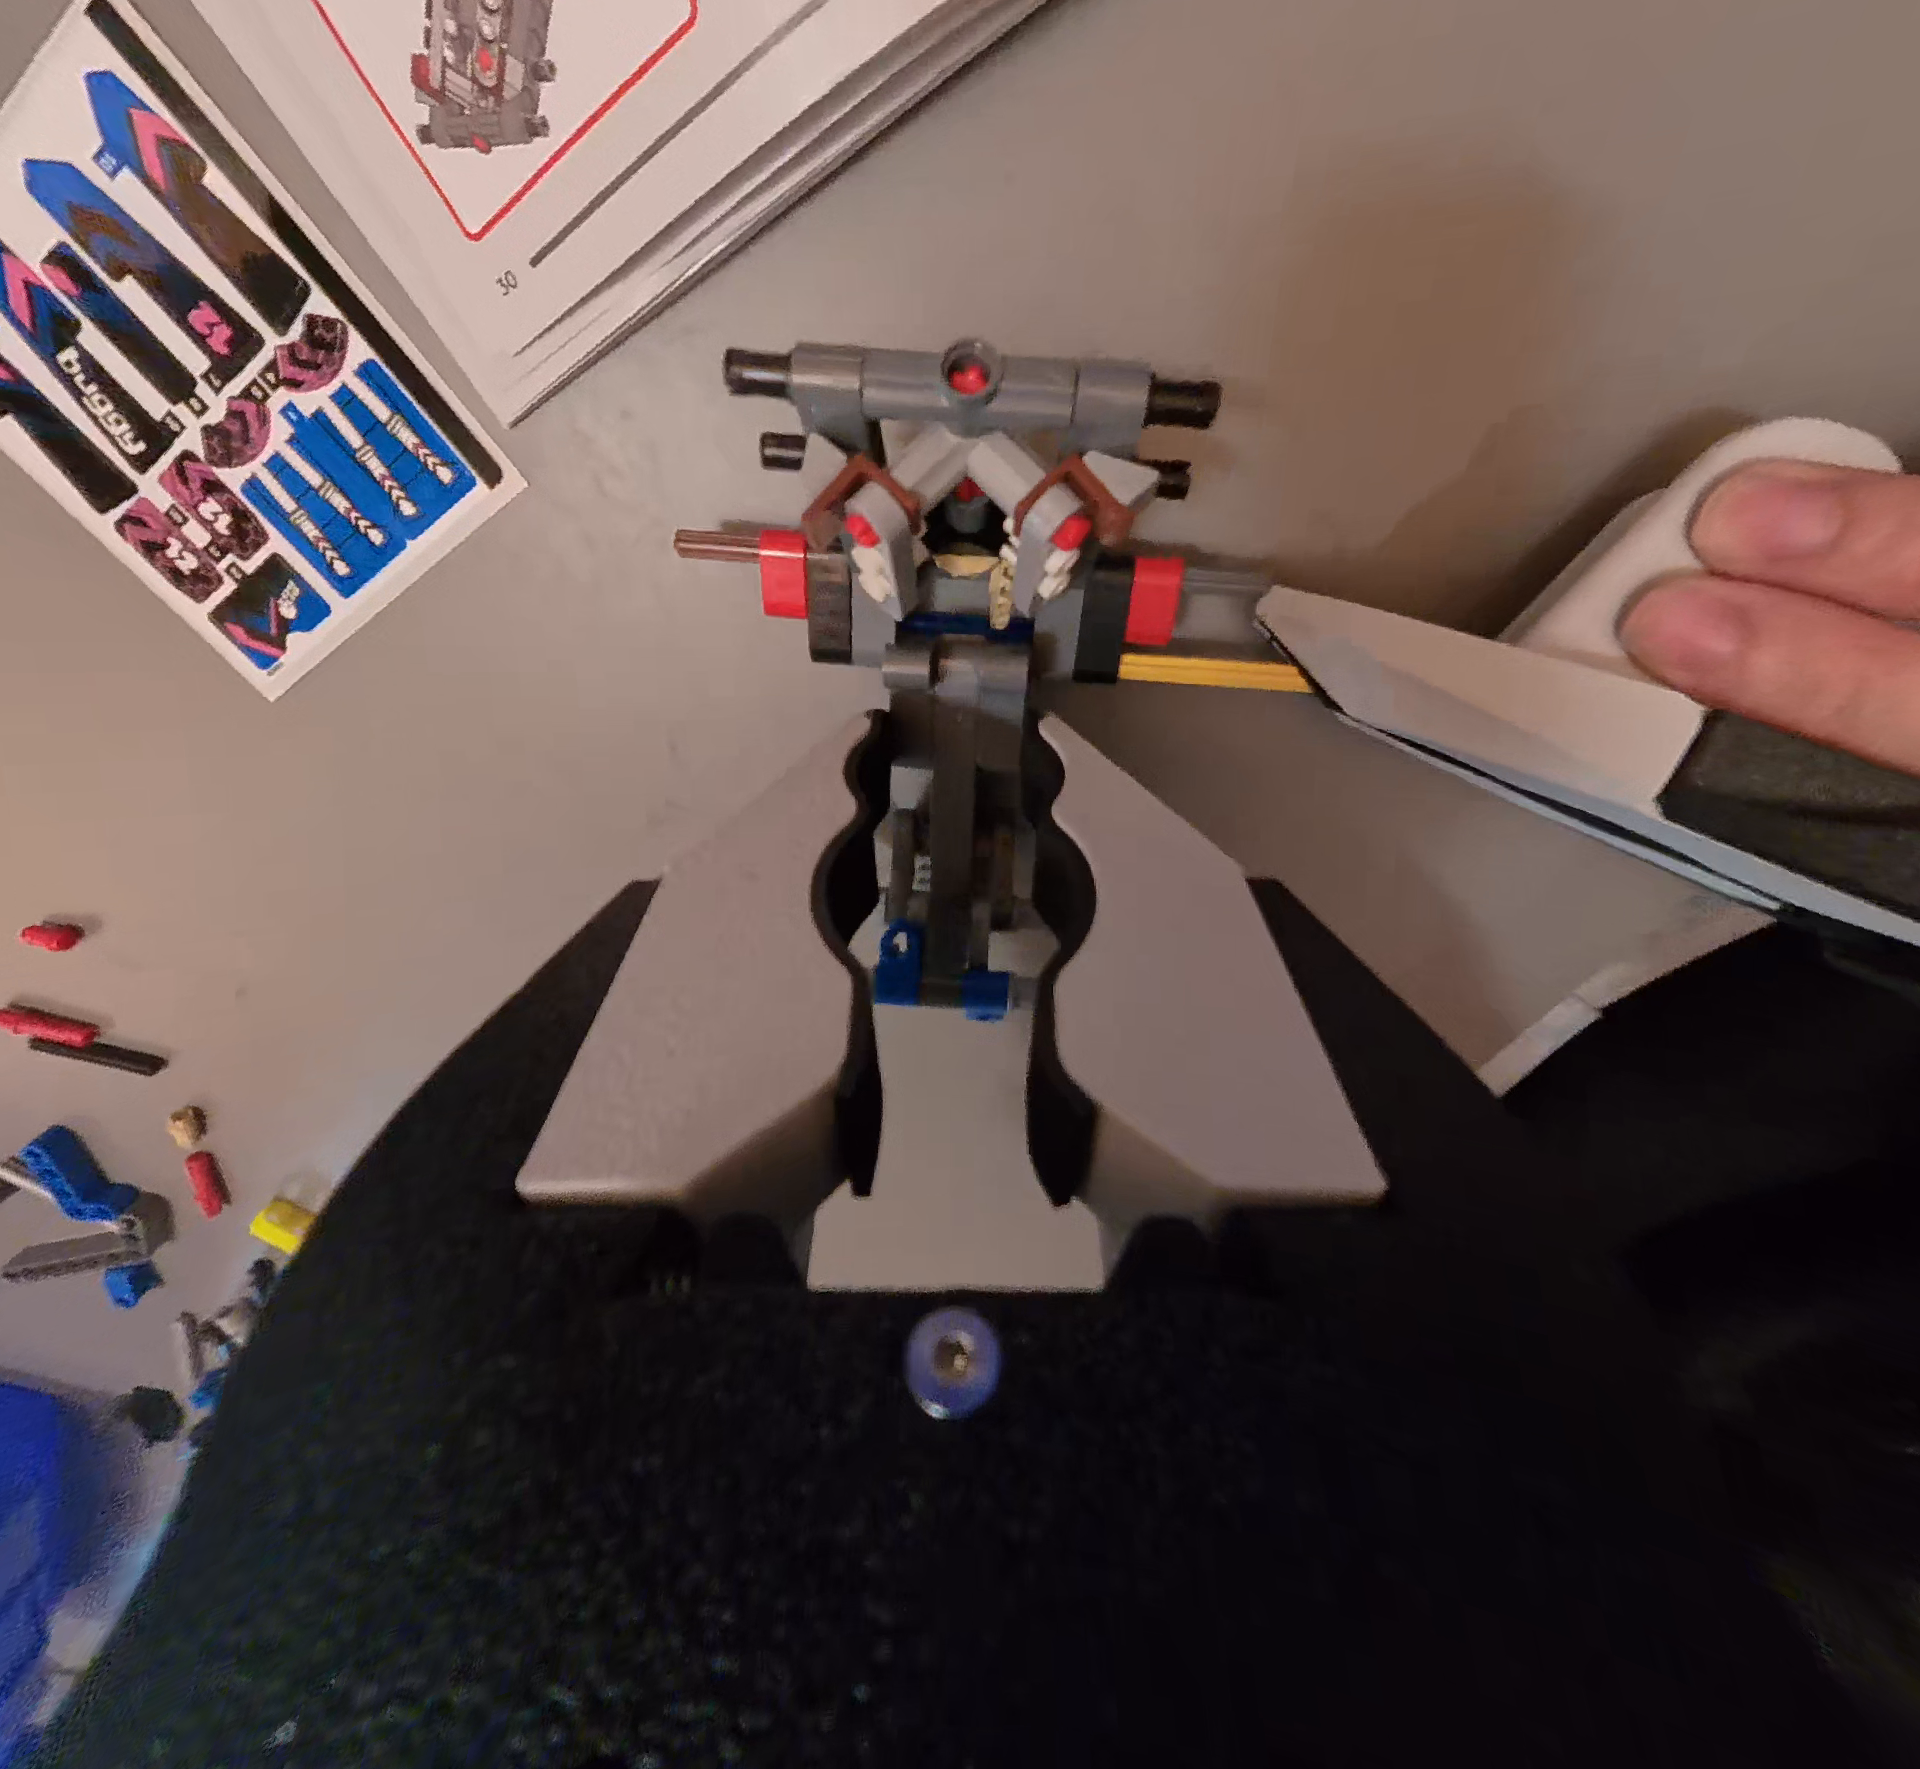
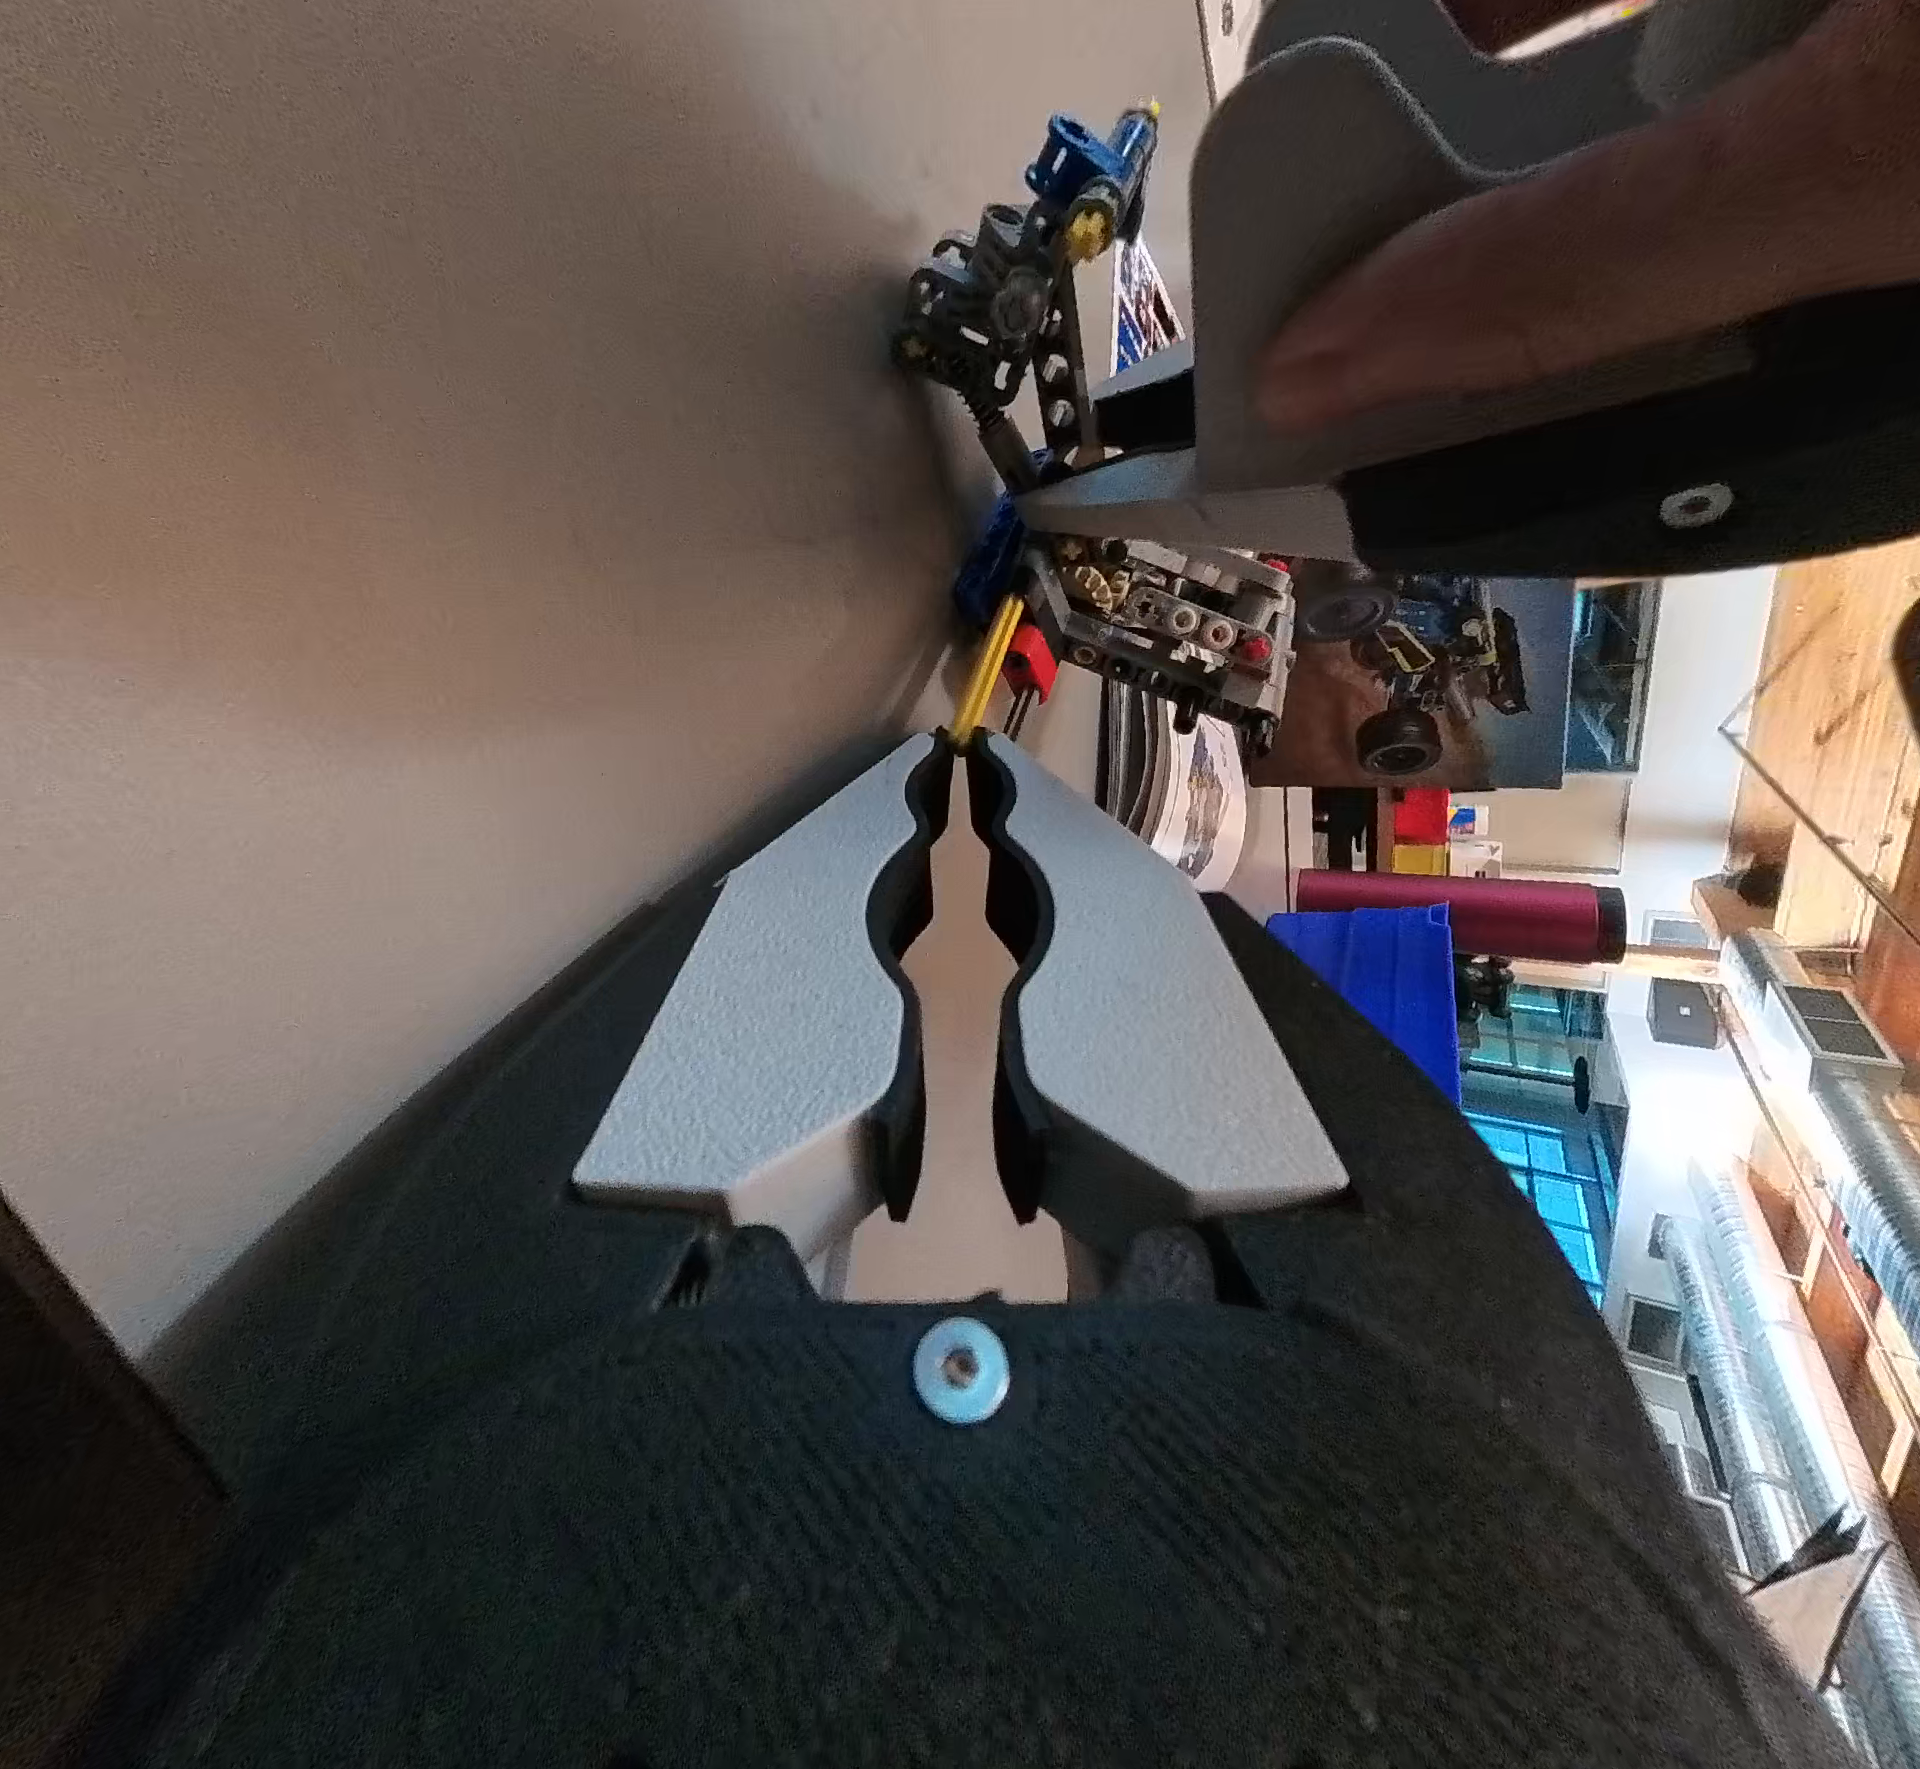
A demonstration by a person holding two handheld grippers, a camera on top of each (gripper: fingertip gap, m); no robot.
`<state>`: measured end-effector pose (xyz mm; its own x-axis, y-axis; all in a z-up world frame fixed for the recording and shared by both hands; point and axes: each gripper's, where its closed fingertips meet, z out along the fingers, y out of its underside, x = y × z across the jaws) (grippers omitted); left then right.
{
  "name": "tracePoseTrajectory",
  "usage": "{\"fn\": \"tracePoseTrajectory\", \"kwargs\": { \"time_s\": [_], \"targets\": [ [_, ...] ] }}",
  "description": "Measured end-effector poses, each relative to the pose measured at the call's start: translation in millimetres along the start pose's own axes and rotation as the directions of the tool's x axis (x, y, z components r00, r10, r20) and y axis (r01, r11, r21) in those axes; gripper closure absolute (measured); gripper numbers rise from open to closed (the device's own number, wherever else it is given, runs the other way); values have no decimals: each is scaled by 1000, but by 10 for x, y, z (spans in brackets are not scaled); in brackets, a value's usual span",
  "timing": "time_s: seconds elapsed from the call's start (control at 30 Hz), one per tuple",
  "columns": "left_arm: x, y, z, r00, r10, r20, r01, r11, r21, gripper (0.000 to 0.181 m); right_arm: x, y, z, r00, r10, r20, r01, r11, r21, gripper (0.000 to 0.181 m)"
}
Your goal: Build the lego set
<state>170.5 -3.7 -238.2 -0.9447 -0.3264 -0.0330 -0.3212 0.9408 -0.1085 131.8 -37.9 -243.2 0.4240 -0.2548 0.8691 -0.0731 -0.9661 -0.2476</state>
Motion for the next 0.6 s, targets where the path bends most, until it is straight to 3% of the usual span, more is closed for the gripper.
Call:
{"fn": "tracePoseTrajectory", "kwargs": {
  "time_s": [0.13,0.4,0.6],
  "targets": [
    [6,-3,50,999,43,-8,-43,999,-30,159,-1,4,1,1000,10,8,-9,1000,-2,180],
    [0,-48,71,996,88,-28,-87,995,45,159,-1,1,-1,1000,11,12,-11,1000,11,180],
    [-3,-82,79,996,87,-6,-87,996,11,158,-6,-14,-2,998,59,28,-60,998,37,179]
  ]
}}
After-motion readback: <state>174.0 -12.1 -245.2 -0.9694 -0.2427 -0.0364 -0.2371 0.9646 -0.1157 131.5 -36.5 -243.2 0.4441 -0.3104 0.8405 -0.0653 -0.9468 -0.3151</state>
